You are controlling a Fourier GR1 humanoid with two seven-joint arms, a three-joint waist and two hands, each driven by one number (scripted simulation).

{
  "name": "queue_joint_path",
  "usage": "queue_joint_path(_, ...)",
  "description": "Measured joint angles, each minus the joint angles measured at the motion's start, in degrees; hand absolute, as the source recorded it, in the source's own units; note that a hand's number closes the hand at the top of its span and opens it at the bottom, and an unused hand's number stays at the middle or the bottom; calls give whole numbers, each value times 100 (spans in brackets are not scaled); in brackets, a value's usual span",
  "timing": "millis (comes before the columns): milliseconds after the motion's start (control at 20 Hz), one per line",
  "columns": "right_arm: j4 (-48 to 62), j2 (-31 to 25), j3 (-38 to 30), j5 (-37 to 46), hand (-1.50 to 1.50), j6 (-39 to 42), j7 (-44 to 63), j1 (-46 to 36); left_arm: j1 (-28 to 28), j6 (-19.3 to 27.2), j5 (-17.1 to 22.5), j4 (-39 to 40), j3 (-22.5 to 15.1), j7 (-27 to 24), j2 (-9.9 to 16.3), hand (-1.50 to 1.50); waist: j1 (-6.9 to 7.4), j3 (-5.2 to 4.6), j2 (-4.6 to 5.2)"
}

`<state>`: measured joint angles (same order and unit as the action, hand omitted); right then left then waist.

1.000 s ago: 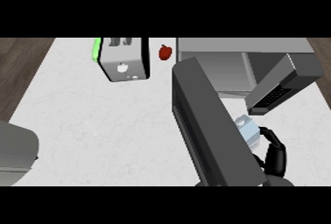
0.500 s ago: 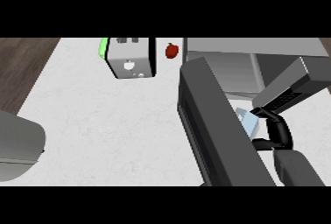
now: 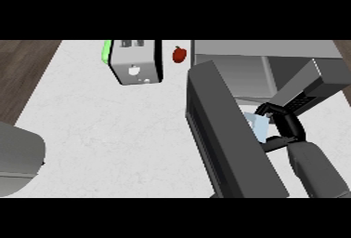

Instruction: Pick up the milk, place it into the microwave and close the microwave

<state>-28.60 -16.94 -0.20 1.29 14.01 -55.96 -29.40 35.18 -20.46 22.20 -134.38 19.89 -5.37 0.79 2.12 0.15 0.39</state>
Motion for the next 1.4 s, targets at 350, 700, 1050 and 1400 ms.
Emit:
queue_joint_path(350, -18, 173, -10, 5, 150, -64, 235, -602, -22, -48, 183, 34, 305, 244, 37, -150, -83, -8, -22)
queue_joint_path(700, 128, 609, 6, 203, 150, -541, 500, -1188, 18, -304, 397, 167, 548, 159, -6, -150, -90, -6, -18)
queue_joint_path(1050, 755, 680, 75, 700, 150, -1347, 787, -2133, -190, -333, 297, 238, 555, 194, -32, -150, -24, -11, 10)
queue_joint_path(1400, 1475, 592, 28, 1045, 150, -2057, 1014, -2797, -275, -488, 352, 307, 604, 187, 34, -150, 102, -14, 63)
